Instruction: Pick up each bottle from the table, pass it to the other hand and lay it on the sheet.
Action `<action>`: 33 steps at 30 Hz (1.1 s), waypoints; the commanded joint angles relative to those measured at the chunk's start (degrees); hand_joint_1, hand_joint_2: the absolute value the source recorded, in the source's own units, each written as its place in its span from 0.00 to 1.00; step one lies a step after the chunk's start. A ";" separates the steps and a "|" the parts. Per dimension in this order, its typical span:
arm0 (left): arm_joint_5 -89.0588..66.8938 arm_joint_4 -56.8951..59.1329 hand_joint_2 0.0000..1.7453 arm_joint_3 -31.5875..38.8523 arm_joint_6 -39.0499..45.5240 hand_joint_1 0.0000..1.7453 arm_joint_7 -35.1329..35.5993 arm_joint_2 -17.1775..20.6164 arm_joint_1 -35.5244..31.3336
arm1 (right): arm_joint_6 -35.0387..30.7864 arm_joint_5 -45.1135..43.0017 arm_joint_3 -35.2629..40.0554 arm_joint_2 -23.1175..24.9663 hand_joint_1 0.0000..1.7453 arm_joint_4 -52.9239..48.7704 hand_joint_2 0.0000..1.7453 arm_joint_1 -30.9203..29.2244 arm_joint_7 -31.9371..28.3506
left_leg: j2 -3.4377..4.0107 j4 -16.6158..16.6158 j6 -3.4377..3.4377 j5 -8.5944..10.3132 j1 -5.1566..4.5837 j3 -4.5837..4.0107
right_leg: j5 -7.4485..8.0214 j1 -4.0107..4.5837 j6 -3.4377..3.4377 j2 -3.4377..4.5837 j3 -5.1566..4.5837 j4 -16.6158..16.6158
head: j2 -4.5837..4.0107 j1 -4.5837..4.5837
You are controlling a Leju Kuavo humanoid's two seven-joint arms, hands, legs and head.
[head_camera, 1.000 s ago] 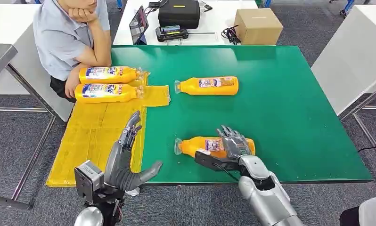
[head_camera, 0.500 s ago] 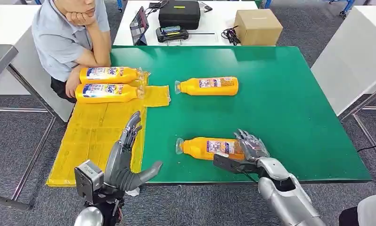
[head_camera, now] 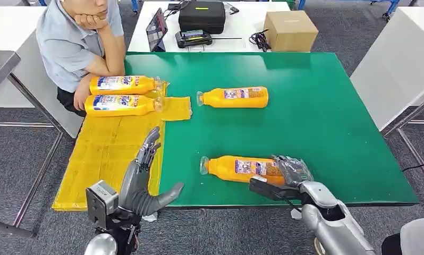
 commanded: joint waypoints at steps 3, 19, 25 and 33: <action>0.41 4.87 1.00 -1.21 0.38 0.00 -0.24 1.33 -2.90 | -1.99 -1.10 -2.32 4.70 1.00 6.53 1.00 -0.54 -2.08 | 0.07 -0.08 -0.11 -0.02 0.07 0.16 | -0.01 0.08 -0.13 0.01 0.15 -0.09 | 0.00 0.00; 3.11 6.77 1.00 1.77 6.96 0.00 -3.86 0.84 -2.55 | -2.58 -17.62 -12.00 11.12 1.00 -4.75 1.00 5.77 -13.89 | 0.06 0.01 -0.14 -0.06 0.07 -0.03 | -0.06 0.08 -0.16 0.01 -0.03 0.04 | 0.00 -0.02; 11.26 4.75 1.00 6.61 8.41 0.00 -9.09 -0.42 -0.42 | -2.07 -19.46 -13.64 13.03 1.00 -7.27 1.00 6.79 -14.46 | 0.12 -0.06 -0.10 -0.06 0.05 -0.01 | -0.04 0.05 -0.12 0.09 -0.02 -0.01 | 0.00 -0.02; 29.28 14.86 1.00 4.97 -5.19 0.00 -5.92 1.54 -0.58 | 2.25 -27.62 -12.91 15.47 1.00 -8.25 1.00 5.24 -18.77 | 0.12 -0.07 -0.13 -0.06 0.05 0.02 | -0.05 0.05 -0.16 0.09 0.00 -0.02 | 0.00 0.00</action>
